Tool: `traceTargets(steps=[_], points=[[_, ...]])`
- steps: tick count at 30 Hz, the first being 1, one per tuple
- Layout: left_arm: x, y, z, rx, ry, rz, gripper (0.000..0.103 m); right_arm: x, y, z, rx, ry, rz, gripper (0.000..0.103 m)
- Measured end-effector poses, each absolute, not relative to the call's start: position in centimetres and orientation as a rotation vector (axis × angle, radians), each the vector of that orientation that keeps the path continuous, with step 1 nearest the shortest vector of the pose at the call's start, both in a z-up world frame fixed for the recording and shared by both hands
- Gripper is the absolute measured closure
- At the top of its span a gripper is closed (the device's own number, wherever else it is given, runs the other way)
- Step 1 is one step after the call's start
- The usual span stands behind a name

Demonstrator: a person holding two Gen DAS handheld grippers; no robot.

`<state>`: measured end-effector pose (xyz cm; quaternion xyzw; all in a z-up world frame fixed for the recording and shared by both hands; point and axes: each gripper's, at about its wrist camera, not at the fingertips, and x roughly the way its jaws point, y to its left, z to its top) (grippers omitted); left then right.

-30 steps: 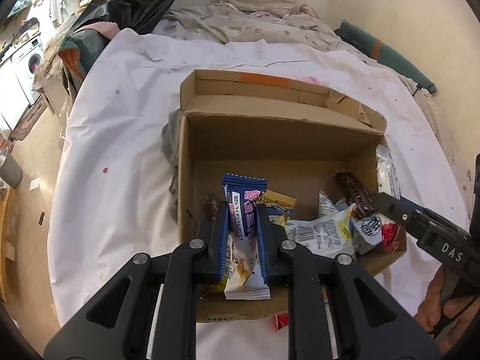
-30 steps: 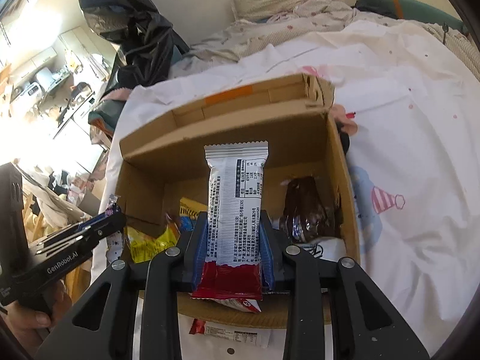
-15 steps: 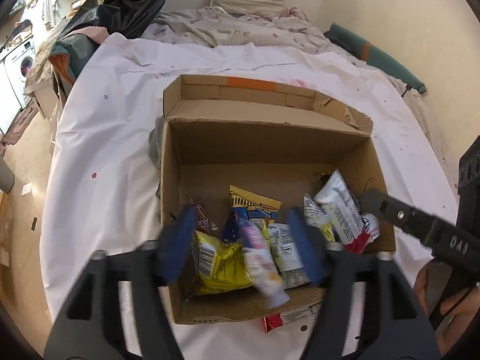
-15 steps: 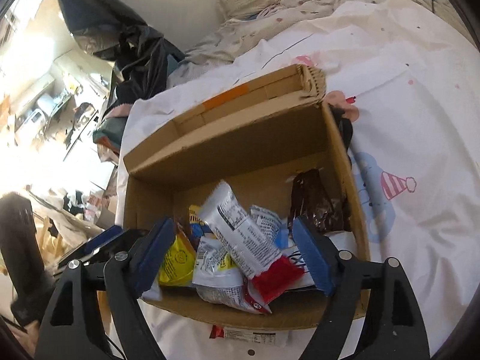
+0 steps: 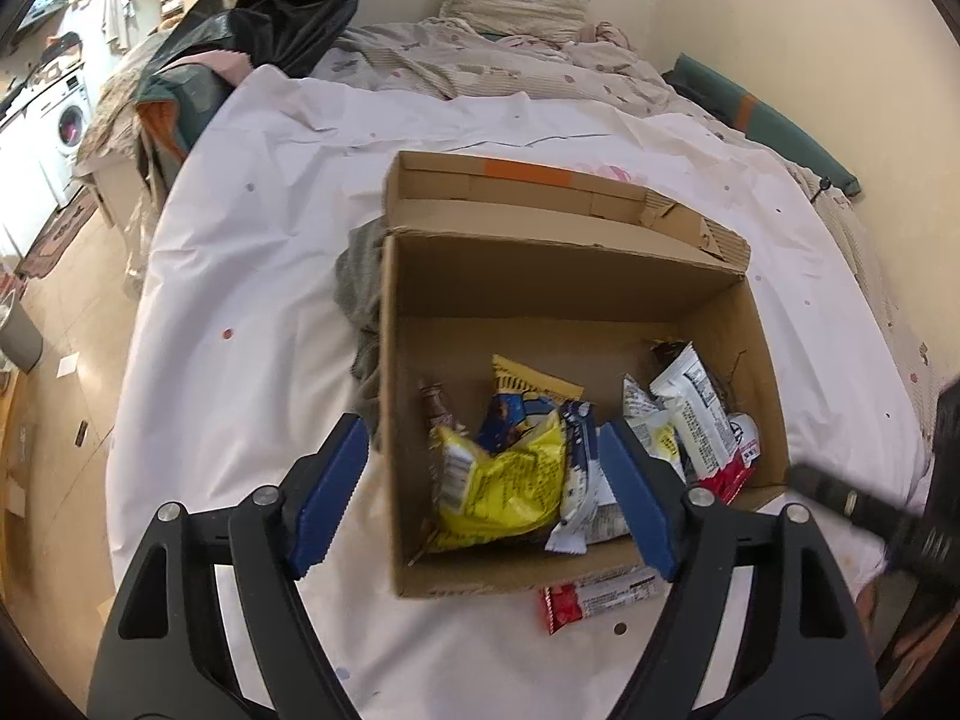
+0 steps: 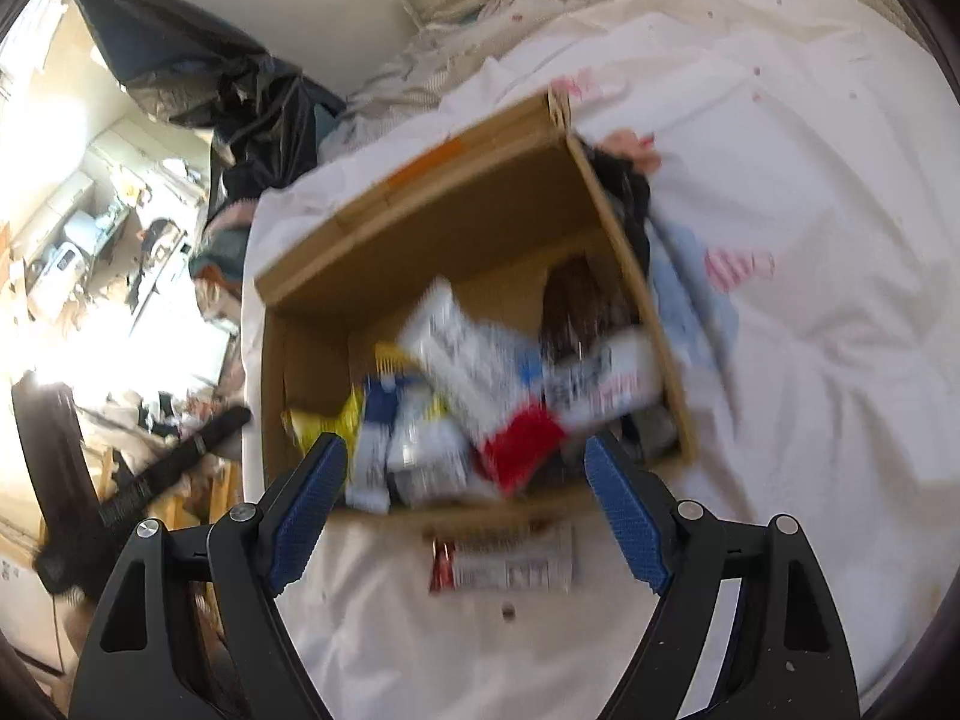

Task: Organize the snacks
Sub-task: 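Grasp the checkered wafer bar with the left tool while the right tool grasps the white-red bar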

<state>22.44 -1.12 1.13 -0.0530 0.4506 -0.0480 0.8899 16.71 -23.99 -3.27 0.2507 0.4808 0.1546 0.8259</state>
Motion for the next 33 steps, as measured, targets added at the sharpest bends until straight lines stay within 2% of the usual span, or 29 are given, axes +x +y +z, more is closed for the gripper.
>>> traceTargets(steps=[4, 7, 16, 18, 23, 33], points=[[21.3, 0.0, 0.7, -0.158, 0.979, -0.062, 0.026, 14.5, -22.4, -6.5, 0.540, 1.140, 0.334, 0.019], [20.5, 0.6, 0.2, -0.187, 1.014, -0.047, 0.026, 15.2, -20.1, -9.0, 0.422, 1.224, 0.289, 0.018], [18.1, 2.3, -0.6, -0.274, 1.051, -0.007, 0.026, 20.2, -14.0, -14.2, 0.216, 1.313, 0.232, 0.015], [17.8, 2.8, -0.8, -0.288, 1.062, -0.001, 0.026, 20.3, -13.1, -14.4, 0.158, 1.303, 0.233, 0.015], [18.0, 3.7, -0.7, -0.324, 1.060, 0.022, 0.026, 18.2, -10.4, -13.8, 0.031, 1.288, 0.466, 0.030], [18.0, 4.4, -0.8, -0.235, 1.085, 0.055, 0.026, 12.7, -9.1, -12.1, 0.038, 1.355, 0.819, 0.031]])
